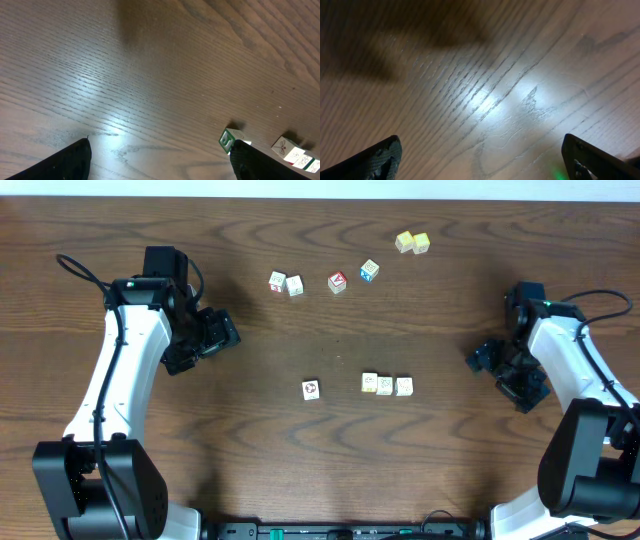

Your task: Lift 4 blocks

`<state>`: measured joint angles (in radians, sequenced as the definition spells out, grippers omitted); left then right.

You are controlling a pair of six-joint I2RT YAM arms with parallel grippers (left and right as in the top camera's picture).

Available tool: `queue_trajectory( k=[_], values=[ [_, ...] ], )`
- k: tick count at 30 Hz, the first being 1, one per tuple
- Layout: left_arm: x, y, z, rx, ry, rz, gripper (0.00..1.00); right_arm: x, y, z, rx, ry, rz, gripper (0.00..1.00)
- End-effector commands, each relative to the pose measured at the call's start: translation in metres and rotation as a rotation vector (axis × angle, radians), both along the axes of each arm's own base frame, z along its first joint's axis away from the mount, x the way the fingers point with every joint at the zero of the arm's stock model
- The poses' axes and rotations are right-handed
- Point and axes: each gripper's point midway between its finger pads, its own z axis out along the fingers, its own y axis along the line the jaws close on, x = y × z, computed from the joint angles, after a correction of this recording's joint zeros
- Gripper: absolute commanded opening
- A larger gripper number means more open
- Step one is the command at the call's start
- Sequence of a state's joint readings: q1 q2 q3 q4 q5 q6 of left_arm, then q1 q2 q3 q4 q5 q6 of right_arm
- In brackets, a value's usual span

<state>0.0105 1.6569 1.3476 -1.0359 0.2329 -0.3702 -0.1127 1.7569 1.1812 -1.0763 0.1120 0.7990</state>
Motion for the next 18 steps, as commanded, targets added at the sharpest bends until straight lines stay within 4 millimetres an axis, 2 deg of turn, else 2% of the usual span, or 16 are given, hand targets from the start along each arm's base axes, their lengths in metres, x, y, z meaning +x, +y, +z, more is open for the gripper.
queue_trajectory(
  k=[1, 7, 10, 13, 15, 17, 18],
  values=[
    [-0.003, 0.001, -0.002, 0.009, 0.008, 0.006, 0.89, 0.002, 0.012, 0.003, 0.079, -0.026, 0.028, 0.99],
    [-0.004, 0.001, -0.002, 0.007, 0.012, 0.006, 0.89, 0.014, 0.039, 0.003, 0.168, -0.072, 0.065, 0.99],
    [-0.004, -0.004, -0.001, -0.024, 0.013, 0.001, 0.87, 0.022, 0.047, 0.003, 0.166, -0.099, 0.173, 0.99],
    [-0.005, -0.013, 0.001, -0.072, 0.016, -0.007, 0.81, 0.028, 0.056, 0.003, 0.166, -0.119, 0.27, 0.98],
    [-0.006, -0.016, 0.001, -0.073, 0.02, -0.015, 0.8, 0.029, 0.062, 0.003, 0.167, -0.123, 0.299, 0.95],
    [-0.006, -0.02, 0.001, -0.072, 0.019, -0.027, 0.8, 0.029, 0.068, 0.003, 0.168, -0.123, 0.318, 0.84],
    [-0.006, -0.022, 0.001, -0.07, 0.017, -0.034, 0.79, 0.029, 0.071, 0.003, 0.168, -0.124, 0.329, 0.74]
  ],
)
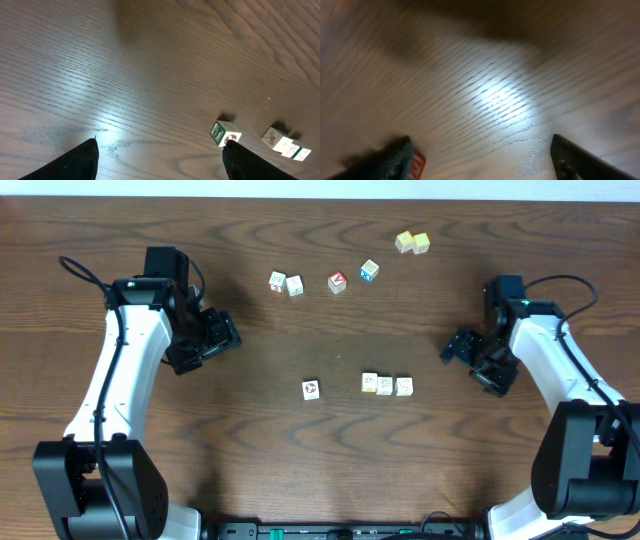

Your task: Lift 4 blocks

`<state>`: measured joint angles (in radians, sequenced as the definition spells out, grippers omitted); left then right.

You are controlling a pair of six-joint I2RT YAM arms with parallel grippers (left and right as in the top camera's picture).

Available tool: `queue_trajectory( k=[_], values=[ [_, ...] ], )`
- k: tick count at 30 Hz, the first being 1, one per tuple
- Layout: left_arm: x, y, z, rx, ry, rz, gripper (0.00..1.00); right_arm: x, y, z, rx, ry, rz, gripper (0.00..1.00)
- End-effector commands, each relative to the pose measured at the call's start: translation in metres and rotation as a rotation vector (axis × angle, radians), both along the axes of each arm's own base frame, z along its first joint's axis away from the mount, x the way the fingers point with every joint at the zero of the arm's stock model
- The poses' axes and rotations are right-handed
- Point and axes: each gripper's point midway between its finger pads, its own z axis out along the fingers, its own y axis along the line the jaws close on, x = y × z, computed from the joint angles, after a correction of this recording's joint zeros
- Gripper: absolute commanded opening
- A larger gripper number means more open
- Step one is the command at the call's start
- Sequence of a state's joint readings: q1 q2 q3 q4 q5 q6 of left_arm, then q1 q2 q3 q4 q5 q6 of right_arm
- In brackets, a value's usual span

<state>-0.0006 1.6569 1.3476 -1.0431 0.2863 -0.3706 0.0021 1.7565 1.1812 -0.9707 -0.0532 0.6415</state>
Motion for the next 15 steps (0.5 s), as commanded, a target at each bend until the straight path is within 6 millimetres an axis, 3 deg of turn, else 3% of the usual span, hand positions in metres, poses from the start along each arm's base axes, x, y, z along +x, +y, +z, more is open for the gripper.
queue_trajectory(
  k=[1, 8, 13, 15],
  values=[
    [-0.003, -0.012, -0.001, -0.017, 0.005, -0.024, 0.79, -0.001, 0.013, 0.004, 0.003, -0.019, 0.072, 0.61],
    [-0.001, -0.029, -0.001, -0.019, -0.015, -0.074, 0.79, 0.0, 0.022, 0.004, -0.006, -0.026, 0.102, 0.03],
    [-0.001, -0.042, 0.0, -0.02, -0.025, -0.111, 0.79, 0.001, 0.012, 0.004, -0.06, -0.027, 0.099, 0.01],
    [-0.003, -0.047, 0.0, -0.019, -0.025, -0.128, 0.79, 0.001, 0.009, 0.004, -0.079, -0.028, 0.097, 0.11]
  ],
)
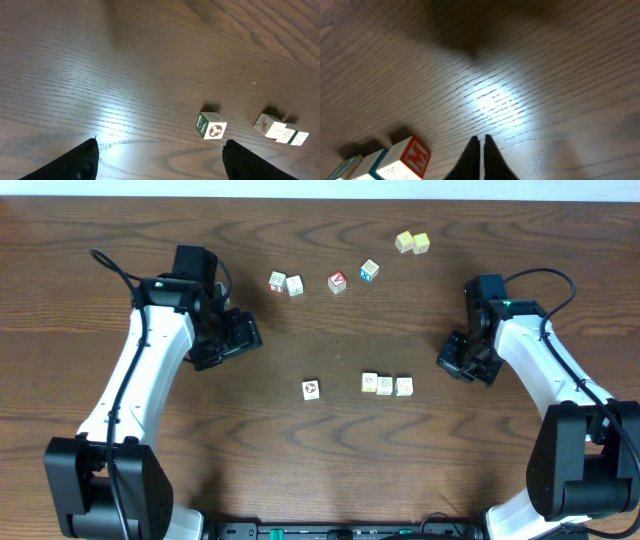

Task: Lift 4 blocks
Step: 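Move the left gripper down over the white '0' block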

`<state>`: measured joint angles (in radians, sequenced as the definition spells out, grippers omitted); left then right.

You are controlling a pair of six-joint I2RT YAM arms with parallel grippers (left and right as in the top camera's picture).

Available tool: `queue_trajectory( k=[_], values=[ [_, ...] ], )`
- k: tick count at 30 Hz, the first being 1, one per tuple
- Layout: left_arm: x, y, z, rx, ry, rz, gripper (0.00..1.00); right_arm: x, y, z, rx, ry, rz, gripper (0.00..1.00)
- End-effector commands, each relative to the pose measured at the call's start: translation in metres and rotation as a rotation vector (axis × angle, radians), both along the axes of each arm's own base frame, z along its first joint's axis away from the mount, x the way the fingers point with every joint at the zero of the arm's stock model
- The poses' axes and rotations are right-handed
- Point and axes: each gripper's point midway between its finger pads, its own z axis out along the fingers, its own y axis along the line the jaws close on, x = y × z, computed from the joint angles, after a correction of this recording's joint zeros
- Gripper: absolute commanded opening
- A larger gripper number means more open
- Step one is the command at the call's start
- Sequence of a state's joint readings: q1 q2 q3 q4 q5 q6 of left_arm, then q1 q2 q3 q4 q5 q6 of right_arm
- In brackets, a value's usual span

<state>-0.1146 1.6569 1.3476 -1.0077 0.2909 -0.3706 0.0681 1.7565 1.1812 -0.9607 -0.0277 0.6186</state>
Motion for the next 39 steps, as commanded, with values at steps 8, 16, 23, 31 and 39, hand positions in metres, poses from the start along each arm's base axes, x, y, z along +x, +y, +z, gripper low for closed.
queue_trajectory(
  k=[8, 16, 23, 31, 39],
  values=[
    [-0.01, -0.01, -0.021, 0.062, 0.093, 0.065, 0.38, 0.002, -0.007, 0.005, -0.052, -0.027, 0.01, 0.34],
    [-0.036, -0.047, -0.071, 0.077, 0.29, 0.009, 0.19, 0.005, -0.007, 0.005, -0.051, -0.04, 0.009, 0.58],
    [-0.049, -0.066, -0.088, 0.1, 0.343, -0.058, 0.13, 0.007, -0.007, 0.005, -0.05, -0.049, 0.009, 0.64],
    [-0.052, -0.074, -0.106, 0.1, 0.346, -0.08, 0.08, 0.008, -0.007, 0.005, -0.05, -0.052, 0.009, 0.63],
    [-0.057, -0.079, -0.123, 0.093, 0.322, -0.101, 0.08, 0.008, -0.007, 0.005, -0.05, -0.052, 0.009, 0.64]
  ],
)
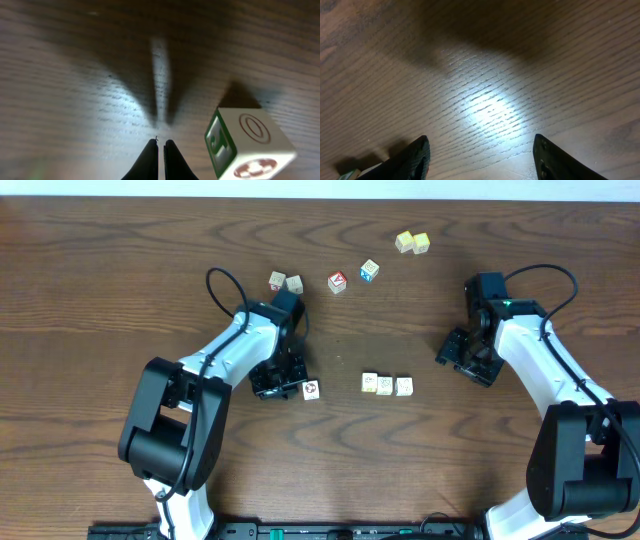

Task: Lift 4 blocks
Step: 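Move the left gripper down over the white '0' block, then close the left gripper on the white '0' block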

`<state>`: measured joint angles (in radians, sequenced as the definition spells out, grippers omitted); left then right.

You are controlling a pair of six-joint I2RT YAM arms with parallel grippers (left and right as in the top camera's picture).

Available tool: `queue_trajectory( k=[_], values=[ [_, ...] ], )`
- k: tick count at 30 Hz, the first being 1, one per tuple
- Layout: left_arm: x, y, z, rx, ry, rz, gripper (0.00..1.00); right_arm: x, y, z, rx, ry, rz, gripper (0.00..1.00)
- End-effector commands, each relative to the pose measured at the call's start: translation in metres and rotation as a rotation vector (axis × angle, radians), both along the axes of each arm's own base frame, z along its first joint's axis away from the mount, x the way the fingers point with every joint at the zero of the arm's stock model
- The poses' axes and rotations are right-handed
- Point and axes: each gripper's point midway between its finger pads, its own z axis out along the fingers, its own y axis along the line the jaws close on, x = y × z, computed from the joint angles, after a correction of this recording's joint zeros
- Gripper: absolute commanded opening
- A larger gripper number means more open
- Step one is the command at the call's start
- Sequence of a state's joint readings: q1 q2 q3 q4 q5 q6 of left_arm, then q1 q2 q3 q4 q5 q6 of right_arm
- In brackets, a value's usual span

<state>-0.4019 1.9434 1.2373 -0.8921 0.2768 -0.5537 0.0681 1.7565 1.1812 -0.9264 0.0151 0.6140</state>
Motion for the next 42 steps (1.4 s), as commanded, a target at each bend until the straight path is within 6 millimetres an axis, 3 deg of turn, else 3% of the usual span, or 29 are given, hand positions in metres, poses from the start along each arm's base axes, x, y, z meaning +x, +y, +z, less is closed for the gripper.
queue_trajectory(
  k=[1, 13, 32, 42],
  values=[
    [-0.002, 0.0, -0.01, -0.002, 0.002, 0.005, 0.07, -0.001, 0.0, 0.005, -0.009, -0.015, 0.007, 0.64],
    [-0.001, -0.02, -0.027, -0.091, -0.05, -0.012, 0.07, -0.001, 0.0, 0.005, -0.009, -0.014, 0.007, 0.66],
    [0.011, -0.037, -0.027, -0.134, -0.107, 0.016, 0.08, -0.001, 0.0, 0.005, -0.01, -0.014, 0.007, 0.68],
    [0.016, -0.069, -0.024, -0.176, -0.173, 0.012, 0.08, -0.002, 0.0, 0.004, -0.01, -0.009, 0.007, 0.68]
  ],
)
